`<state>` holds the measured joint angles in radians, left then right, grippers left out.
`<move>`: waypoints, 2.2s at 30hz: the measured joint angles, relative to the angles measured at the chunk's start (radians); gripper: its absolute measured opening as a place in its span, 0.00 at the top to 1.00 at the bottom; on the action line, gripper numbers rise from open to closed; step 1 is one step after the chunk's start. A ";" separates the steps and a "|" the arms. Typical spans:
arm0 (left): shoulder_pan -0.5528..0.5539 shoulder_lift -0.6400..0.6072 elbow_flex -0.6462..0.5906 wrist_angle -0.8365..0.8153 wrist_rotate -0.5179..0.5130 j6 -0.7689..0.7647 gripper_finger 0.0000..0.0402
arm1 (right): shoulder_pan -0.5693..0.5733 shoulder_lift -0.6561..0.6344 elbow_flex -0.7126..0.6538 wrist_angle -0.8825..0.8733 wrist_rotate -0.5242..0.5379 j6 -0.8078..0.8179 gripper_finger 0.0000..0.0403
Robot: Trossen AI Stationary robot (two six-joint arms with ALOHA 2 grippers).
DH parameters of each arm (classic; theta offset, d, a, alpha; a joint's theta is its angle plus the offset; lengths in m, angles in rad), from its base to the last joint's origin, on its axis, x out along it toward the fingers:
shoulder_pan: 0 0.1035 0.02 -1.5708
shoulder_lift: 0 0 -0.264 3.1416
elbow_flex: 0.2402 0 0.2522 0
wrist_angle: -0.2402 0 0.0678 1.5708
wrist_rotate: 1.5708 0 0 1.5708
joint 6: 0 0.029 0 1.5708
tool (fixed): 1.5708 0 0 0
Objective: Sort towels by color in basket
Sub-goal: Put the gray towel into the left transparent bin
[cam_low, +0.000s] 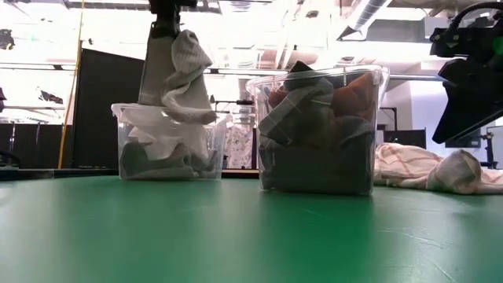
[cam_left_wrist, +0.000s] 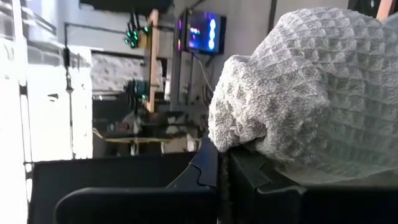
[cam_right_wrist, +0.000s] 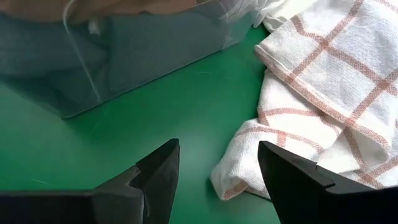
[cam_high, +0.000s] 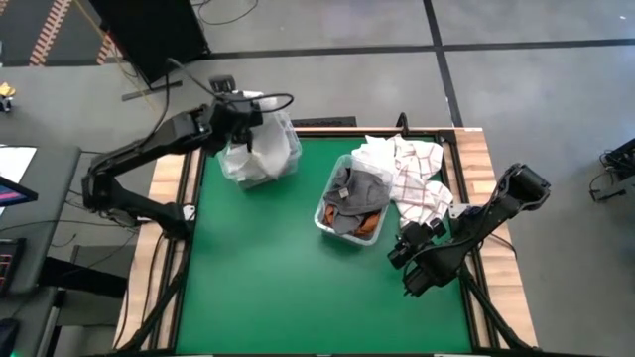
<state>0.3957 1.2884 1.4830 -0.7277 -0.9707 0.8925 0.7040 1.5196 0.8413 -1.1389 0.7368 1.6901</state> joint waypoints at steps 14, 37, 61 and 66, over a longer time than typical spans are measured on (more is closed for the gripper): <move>0.149 0.255 0.001 -0.167 0.352 -0.229 0.98 | 0.002 0.000 0.000 0.093 -0.001 -0.064 0.38; 0.267 0.395 0.001 -0.307 0.766 -0.439 0.56 | -0.335 -0.023 0.000 -0.126 0.073 -0.149 0.38; 0.186 0.322 0.003 -0.277 0.809 -0.475 0.42 | -0.905 -0.336 -0.292 0.294 -0.294 -0.945 0.38; 0.149 0.288 0.003 -0.259 0.809 -0.489 0.42 | -1.023 -0.365 -0.458 0.589 -0.432 -1.036 0.38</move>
<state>0.5451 1.5760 1.4857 -0.9868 -0.1612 0.4035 -0.3189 1.1551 0.3831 -0.5504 0.3044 0.6539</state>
